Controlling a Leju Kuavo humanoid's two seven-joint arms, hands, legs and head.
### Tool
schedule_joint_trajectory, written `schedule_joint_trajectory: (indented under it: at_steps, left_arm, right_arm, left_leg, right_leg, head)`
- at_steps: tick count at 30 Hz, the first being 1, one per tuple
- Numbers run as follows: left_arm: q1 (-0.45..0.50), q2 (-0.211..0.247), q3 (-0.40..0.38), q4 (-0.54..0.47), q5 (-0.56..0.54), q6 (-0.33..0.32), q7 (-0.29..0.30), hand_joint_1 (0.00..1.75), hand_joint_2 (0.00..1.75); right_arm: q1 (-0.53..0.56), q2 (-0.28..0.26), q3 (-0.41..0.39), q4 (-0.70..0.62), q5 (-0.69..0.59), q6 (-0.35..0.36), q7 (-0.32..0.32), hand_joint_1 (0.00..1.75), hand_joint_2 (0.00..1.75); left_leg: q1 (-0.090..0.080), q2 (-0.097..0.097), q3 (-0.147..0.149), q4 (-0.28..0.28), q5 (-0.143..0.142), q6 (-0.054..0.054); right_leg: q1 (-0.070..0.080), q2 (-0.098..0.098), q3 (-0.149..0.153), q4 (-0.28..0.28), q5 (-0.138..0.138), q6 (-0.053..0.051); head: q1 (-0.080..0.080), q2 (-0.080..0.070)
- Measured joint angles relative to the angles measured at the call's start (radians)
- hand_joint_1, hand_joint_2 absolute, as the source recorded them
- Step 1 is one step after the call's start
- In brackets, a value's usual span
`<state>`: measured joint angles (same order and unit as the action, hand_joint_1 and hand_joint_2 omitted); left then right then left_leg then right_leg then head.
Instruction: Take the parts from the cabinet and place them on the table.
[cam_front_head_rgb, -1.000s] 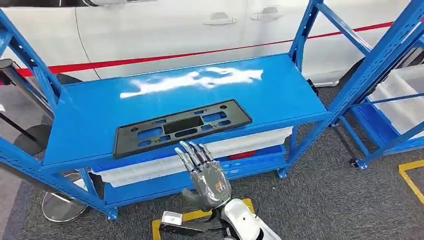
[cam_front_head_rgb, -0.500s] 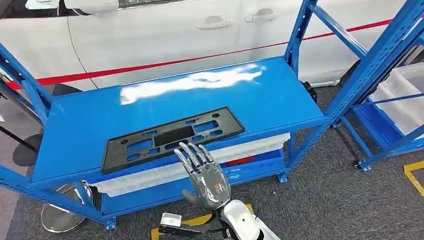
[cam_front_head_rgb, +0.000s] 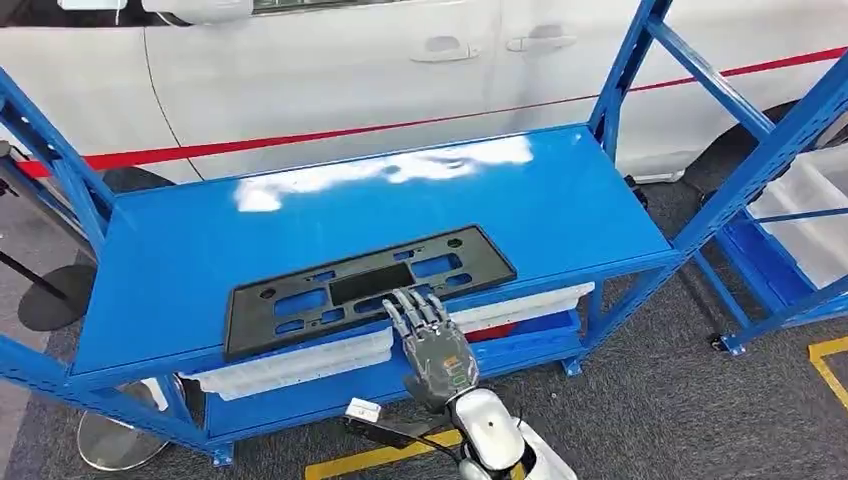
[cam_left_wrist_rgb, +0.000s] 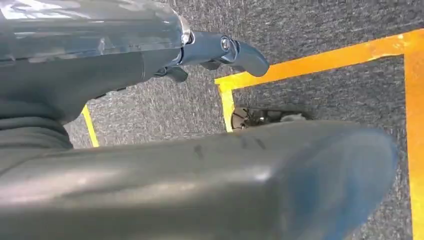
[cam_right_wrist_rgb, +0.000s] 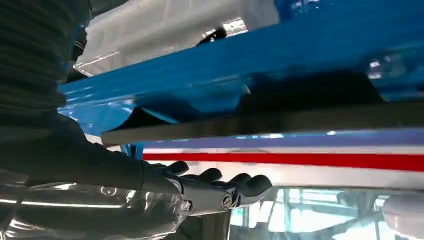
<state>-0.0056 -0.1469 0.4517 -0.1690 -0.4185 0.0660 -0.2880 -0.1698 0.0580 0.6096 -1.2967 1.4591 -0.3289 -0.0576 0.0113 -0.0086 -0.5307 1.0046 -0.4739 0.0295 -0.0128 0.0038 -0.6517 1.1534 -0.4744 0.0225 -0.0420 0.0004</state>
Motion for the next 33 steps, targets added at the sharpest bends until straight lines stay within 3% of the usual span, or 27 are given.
schedule_joint_trajectory:
  at_steps: [1,2,5,7,8,10,11,12,13,14,16,17,18,21,23,24,26,27,28,29,32,33]
  left_arm:
    - [0.000,0.000,0.000,0.000,0.002,0.002,0.000,0.00,0.00]
    - [0.000,0.000,0.000,0.000,0.003,0.003,0.000,0.00,0.00]
    - [-0.002,0.000,0.000,0.000,0.006,0.006,-0.002,0.00,0.00]
    - [-0.005,0.002,0.000,0.000,0.007,0.006,-0.006,0.00,0.00]
    - [-0.004,0.002,0.000,0.000,0.006,0.006,-0.010,0.00,0.00]
    - [-0.004,0.002,0.000,0.000,0.002,0.003,-0.019,0.00,0.00]
    - [-0.004,0.002,-0.001,0.000,-0.002,0.000,-0.024,0.00,0.00]
    - [-0.003,0.002,-0.002,0.000,-0.010,-0.005,-0.029,0.00,0.00]
    - [-0.002,0.004,-0.005,0.000,-0.017,-0.014,-0.034,0.00,0.00]
    - [-0.002,0.007,-0.012,0.000,-0.024,-0.020,-0.039,0.00,0.00]
    - [-0.002,0.013,-0.018,0.000,-0.030,-0.027,-0.042,0.00,0.00]
    - [-0.001,0.013,-0.019,0.000,-0.031,-0.029,-0.042,0.00,0.00]
    - [-0.002,0.013,-0.020,0.000,-0.031,-0.031,-0.043,0.00,0.00]
    - [-0.005,0.018,-0.026,0.000,-0.037,-0.038,-0.047,0.00,0.00]
    - [-0.006,0.020,-0.035,-0.001,-0.048,-0.053,-0.051,0.00,0.00]
    - [-0.007,0.021,-0.041,-0.001,-0.053,-0.059,-0.053,0.00,0.00]
    - [-0.011,0.022,-0.047,-0.001,-0.061,-0.071,-0.053,0.00,0.00]
    - [-0.012,0.022,-0.051,-0.001,-0.064,-0.076,-0.053,0.00,0.00]
    - [-0.012,0.023,-0.055,-0.001,-0.064,-0.079,-0.052,0.00,0.00]
    - [-0.012,0.024,-0.058,-0.001,-0.066,-0.083,-0.051,0.00,0.00]
    - [-0.012,0.025,-0.068,-0.001,-0.066,-0.086,-0.040,0.00,0.00]
    - [-0.012,0.025,-0.068,-0.001,-0.066,-0.087,-0.037,0.00,0.00]
  right_arm:
    - [-0.001,0.000,-0.001,0.008,0.005,0.007,0.000,0.00,1.75]
    - [-0.003,0.000,-0.002,0.019,0.008,0.010,0.000,0.00,1.75]
    - [-0.006,0.000,-0.002,0.037,0.015,0.016,0.000,0.00,1.75]
    - [-0.011,0.002,-0.002,0.050,0.023,0.016,0.000,0.00,1.75]
    - [-0.017,0.003,-0.002,0.057,0.025,0.017,0.002,0.00,1.75]
    - [-0.032,0.003,-0.002,0.071,0.027,0.017,0.008,0.00,1.75]
    - [-0.037,0.003,-0.002,0.078,0.026,0.017,0.014,0.00,1.75]
    - [-0.041,0.003,-0.002,0.083,0.023,0.017,0.022,0.00,1.75]
    - [-0.045,0.003,-0.003,0.087,0.021,0.016,0.027,0.00,1.75]
    - [-0.049,0.002,-0.003,0.089,0.018,0.016,0.033,0.00,1.75]
    - [-0.058,0.001,-0.006,0.090,0.013,0.015,0.037,0.00,1.75]
    - [-0.062,0.001,-0.007,0.090,0.013,0.015,0.037,0.00,1.75]
    - [-0.068,0.000,-0.007,0.092,0.013,0.015,0.038,0.00,1.75]
    - [-0.070,-0.002,-0.010,0.091,0.008,0.006,0.045,0.00,1.75]
    - [-0.076,-0.003,-0.014,0.077,-0.001,0.000,0.055,0.00,1.75]
    - [-0.083,-0.003,-0.015,0.067,-0.005,-0.004,0.056,0.00,1.75]
    - [-0.092,-0.006,-0.016,0.043,-0.014,-0.006,0.057,0.00,1.75]
    - [-0.090,-0.007,-0.016,0.027,-0.019,-0.005,0.055,0.00,1.75]
    - [-0.089,-0.007,-0.016,0.016,-0.022,-0.003,0.052,0.00,1.75]
    - [-0.090,-0.007,-0.016,0.001,-0.025,0.000,0.048,0.00,1.75]
    - [-0.091,-0.004,-0.016,-0.046,-0.027,0.022,0.030,0.00,1.75]
    - [-0.092,-0.001,-0.015,-0.053,-0.027,0.028,0.027,0.00,1.75]
  left_leg:
    - [0.000,0.000,0.008,0.000,-0.007,-0.004]
    - [-0.004,0.000,0.008,0.000,-0.012,-0.010]
    - [-0.004,0.001,0.010,-0.006,-0.021,-0.026]
    - [-0.006,0.003,0.022,-0.004,-0.031,-0.038]
    - [-0.005,0.004,0.012,0.030,-0.047,-0.042]
    - [-0.002,0.004,-0.072,0.187,-0.121,-0.049]
    - [-0.001,0.004,-0.122,0.269,-0.146,-0.052]
    - [0.000,0.004,-0.158,0.319,-0.151,-0.054]
    - [0.001,0.004,-0.167,0.314,-0.127,-0.055]
    - [0.001,0.005,-0.153,0.265,-0.083,-0.055]
    - [0.002,0.006,-0.082,0.085,0.030,-0.050]
    - [0.002,0.006,-0.058,0.028,0.043,-0.044]
    - [-0.003,0.005,-0.054,0.011,0.036,-0.039]
    - [-0.007,0.002,-0.058,0.016,0.031,-0.022]
    - [0.001,0.003,-0.043,0.000,0.034,-0.009]
    - [0.001,0.005,-0.040,0.000,0.030,-0.003]
    - [0.000,0.006,-0.033,0.000,0.023,0.003]
    - [0.000,0.006,-0.029,0.000,0.018,0.003]
    - [0.000,0.004,-0.023,0.000,0.013,0.003]
    - [0.000,0.003,-0.014,0.000,0.007,0.002]
    - [0.000,0.000,0.020,0.000,-0.017,-0.007]
    - [-0.007,-0.001,0.021,0.001,-0.025,-0.016]
  right_leg:
    - [0.001,-0.001,0.038,-0.093,0.051,-0.008]
    - [0.007,0.000,0.054,-0.124,0.038,-0.011]
    - [0.012,0.002,0.053,-0.134,0.031,-0.020]
    - [0.000,0.003,0.070,-0.150,0.033,-0.031]
    - [0.000,0.002,0.076,-0.151,0.028,-0.038]
    - [0.002,-0.001,0.082,-0.151,0.022,-0.046]
    - [0.003,-0.001,0.085,-0.151,0.017,-0.048]
    - [0.004,-0.001,0.088,-0.150,0.013,-0.048]
    - [0.004,0.000,0.095,-0.150,0.008,-0.047]
    - [0.003,0.002,0.103,-0.149,0.003,-0.045]
    - [0.003,0.003,0.124,-0.149,-0.011,-0.040]
    - [0.005,0.002,0.126,-0.149,-0.018,-0.034]
    - [0.011,0.005,0.124,-0.142,-0.023,-0.027]
    - [0.009,0.005,0.126,-0.151,-0.024,-0.014]
    - [0.004,0.003,0.124,-0.128,-0.040,-0.001]
    - [0.005,0.001,0.097,-0.077,-0.068,0.002]
    - [0.003,0.001,-0.003,0.098,-0.137,0.009]
    - [0.002,0.001,-0.049,0.167,-0.150,0.010]
    - [0.001,0.001,-0.073,0.187,-0.136,0.010]
    - [0.001,0.001,-0.071,0.158,-0.098,0.008]
    - [0.003,0.001,0.023,-0.096,0.070,-0.009]
    - [0.012,0.001,0.037,-0.114,0.049,-0.012]
  head:
    - [0.000,0.000]
    - [0.000,0.000]
    - [0.000,0.000]
    - [0.000,0.000]
    - [-0.001,0.000]
    - [-0.001,0.000]
    - [-0.001,0.000]
    - [-0.001,0.000]
    - [-0.001,0.000]
    - [-0.001,0.000]
    - [-0.001,0.000]
    - [0.000,0.000]
    - [-0.001,0.000]
    - [0.000,0.000]
    - [0.000,0.000]
    - [0.000,0.000]
    - [0.000,0.000]
    - [0.000,0.000]
    - [0.000,0.000]
    - [0.000,0.000]
    - [0.000,0.000]
    - [0.000,0.000]
